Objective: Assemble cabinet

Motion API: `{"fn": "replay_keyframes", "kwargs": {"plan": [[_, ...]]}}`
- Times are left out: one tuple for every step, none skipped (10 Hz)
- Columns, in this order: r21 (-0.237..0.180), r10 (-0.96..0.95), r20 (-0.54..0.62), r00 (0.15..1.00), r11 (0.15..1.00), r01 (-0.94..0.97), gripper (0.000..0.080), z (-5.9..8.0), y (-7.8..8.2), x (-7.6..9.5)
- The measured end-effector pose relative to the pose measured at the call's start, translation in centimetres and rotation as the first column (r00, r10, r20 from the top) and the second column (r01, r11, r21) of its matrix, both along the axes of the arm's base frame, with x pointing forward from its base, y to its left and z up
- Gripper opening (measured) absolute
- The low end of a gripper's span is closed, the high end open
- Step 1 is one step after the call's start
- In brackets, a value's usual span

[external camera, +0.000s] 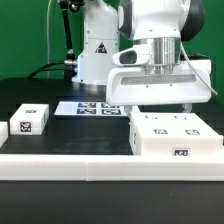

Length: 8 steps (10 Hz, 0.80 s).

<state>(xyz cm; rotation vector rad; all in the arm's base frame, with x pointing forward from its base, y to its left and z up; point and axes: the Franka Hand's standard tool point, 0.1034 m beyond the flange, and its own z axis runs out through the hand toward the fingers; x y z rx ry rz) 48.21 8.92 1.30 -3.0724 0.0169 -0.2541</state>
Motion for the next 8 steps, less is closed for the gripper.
{"fn": "replay_keyframes", "kwargs": {"plan": [[-0.001, -0.004, 0.003, 1.0, 1.0, 0.004, 0.0797, -0.34, -0.19, -0.02], [-0.002, -0.004, 0.002, 1.0, 1.0, 0.004, 0.0797, -0.59, -0.38, 0.0], [0.0, -0.008, 0.004, 1.0, 1.0, 0.008, 0.0797, -0.65, -0.16, 0.05], [0.001, -0.009, 0.005, 1.0, 1.0, 0.009, 0.0797, -0.66, 0.05, 0.03], [0.001, -0.008, 0.012, 1.0, 1.0, 0.008, 0.0797, -0.64, -0.04, 0.16], [0.001, -0.006, 0.015, 1.0, 1.0, 0.006, 0.0797, -0.65, 0.15, 0.16], [0.002, 0.001, 0.015, 1.0, 1.0, -0.001, 0.0797, -0.65, 0.47, 0.13], [-0.001, 0.013, 0.015, 1.0, 1.0, -0.013, 0.0797, -0.66, 0.46, 0.12]]}}
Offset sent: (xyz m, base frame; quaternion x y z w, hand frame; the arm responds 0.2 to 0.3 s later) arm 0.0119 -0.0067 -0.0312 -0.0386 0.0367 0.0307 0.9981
